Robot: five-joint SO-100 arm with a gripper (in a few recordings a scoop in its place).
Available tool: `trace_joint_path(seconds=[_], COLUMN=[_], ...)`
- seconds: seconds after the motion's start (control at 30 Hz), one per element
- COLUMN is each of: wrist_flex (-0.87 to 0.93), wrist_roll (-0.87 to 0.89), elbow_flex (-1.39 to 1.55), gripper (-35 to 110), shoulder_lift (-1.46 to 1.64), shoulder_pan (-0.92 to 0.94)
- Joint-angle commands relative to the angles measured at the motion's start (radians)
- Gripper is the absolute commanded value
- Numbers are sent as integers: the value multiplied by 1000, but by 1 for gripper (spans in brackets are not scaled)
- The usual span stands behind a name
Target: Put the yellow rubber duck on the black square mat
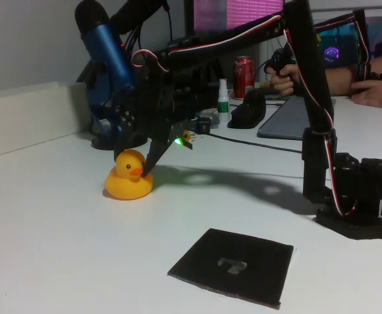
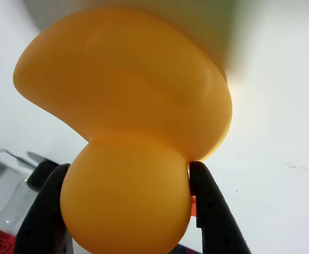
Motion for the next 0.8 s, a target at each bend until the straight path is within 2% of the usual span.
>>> trace_joint_path(seconds=[0.0, 0.27, 0.63, 0.77], wrist_flex=[-5, 3, 11, 95], wrist_roll=[-15, -15, -23, -25], elbow_flex=[-23, -35, -20, -20], gripper=[16, 16, 16, 16], shoulder_lift=[37, 64, 428, 457], shoulder_pan=[-25, -34, -40, -161])
